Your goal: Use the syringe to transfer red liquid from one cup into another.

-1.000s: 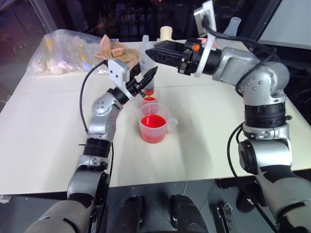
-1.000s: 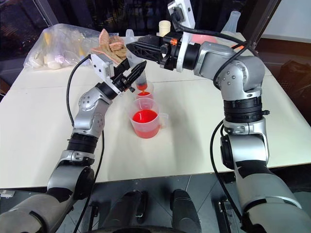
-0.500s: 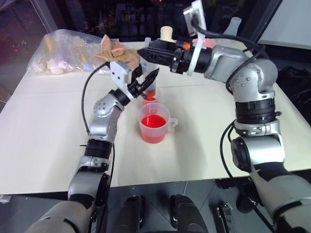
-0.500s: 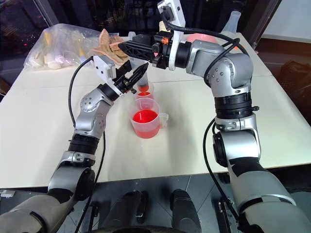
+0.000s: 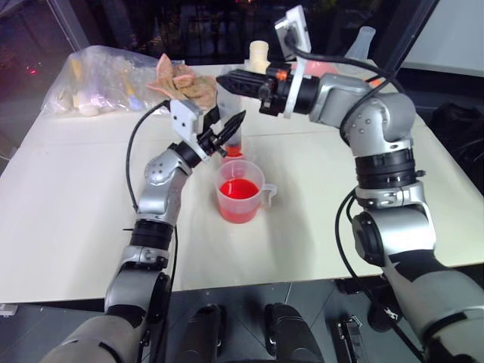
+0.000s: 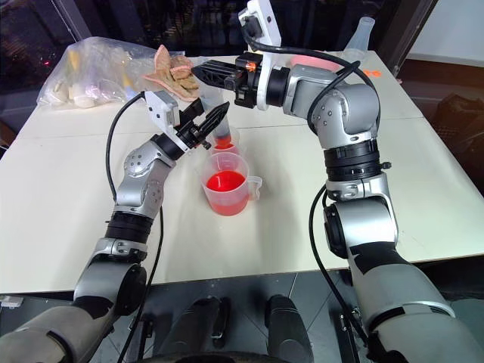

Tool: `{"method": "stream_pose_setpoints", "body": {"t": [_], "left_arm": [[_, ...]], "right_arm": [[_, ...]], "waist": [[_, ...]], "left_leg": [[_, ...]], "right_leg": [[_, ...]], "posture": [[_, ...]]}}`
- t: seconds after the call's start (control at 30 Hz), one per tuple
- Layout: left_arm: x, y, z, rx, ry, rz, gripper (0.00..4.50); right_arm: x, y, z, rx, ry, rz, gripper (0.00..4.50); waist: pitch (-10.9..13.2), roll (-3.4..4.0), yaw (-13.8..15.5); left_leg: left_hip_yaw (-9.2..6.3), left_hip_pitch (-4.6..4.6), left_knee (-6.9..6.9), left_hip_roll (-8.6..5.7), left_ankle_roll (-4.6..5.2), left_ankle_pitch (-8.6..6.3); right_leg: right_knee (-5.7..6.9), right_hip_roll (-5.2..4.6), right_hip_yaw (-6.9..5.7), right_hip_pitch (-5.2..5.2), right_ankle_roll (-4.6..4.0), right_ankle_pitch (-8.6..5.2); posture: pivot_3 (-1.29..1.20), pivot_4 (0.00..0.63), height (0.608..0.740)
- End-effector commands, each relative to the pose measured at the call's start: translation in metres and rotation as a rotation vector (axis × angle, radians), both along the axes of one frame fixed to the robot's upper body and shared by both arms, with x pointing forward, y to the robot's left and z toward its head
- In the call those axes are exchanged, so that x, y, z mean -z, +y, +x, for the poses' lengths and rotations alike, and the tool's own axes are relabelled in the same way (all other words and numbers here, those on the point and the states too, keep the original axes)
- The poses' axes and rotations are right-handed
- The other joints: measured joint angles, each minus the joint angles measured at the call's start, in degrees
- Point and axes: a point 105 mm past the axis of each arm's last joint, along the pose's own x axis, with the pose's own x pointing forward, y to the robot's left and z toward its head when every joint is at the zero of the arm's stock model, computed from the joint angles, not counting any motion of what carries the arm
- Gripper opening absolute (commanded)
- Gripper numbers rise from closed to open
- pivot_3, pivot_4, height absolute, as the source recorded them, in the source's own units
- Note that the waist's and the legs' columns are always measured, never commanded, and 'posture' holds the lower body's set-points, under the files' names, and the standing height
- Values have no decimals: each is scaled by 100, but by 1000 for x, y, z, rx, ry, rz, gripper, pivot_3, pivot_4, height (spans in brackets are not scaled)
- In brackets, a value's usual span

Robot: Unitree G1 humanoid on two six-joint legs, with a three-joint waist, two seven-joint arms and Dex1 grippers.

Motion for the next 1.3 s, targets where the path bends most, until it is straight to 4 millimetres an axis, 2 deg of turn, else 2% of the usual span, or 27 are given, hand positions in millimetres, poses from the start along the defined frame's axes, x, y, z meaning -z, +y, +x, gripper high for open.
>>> {"method": "stream_pose_setpoints", "body": {"t": [0.03, 0.37, 0.93, 1.3], "left_arm": [[-28, -7, -11, 35, -95, -9, 1546], [-37, -3, -13, 34, -104, -13, 1546], [-50, 5, -20, 44, -102, -24, 1546], [-60, 7, -20, 45, -113, -35, 1546]], "right_arm": [[-3, 11, -5, -41, -22, -19, 35], [8, 10, -2, -46, 8, -41, 35], [33, 5, 22, 28, 101, -60, 35], [43, 2, 27, 36, 136, -63, 35]], "waist": [[0, 0, 0], [0, 0, -2], [0, 0, -9], [0, 0, -10]], "left_leg": [[0, 0, 0, 0, 0, 0], [0, 0, 0, 0, -8, 5], [0, 1, 0, 0, -13, 8], [0, 1, 0, 0, -14, 8]], "right_leg": [[0, 0, 0, 0, 0, 0], [2, 0, 0, -1, 0, 0], [8, 1, 0, -3, 0, 0], [10, 0, 0, -3, 0, 0]], "posture": [[0, 150, 740], [0, 150, 740], [0, 150, 740], [0, 150, 740]]}}
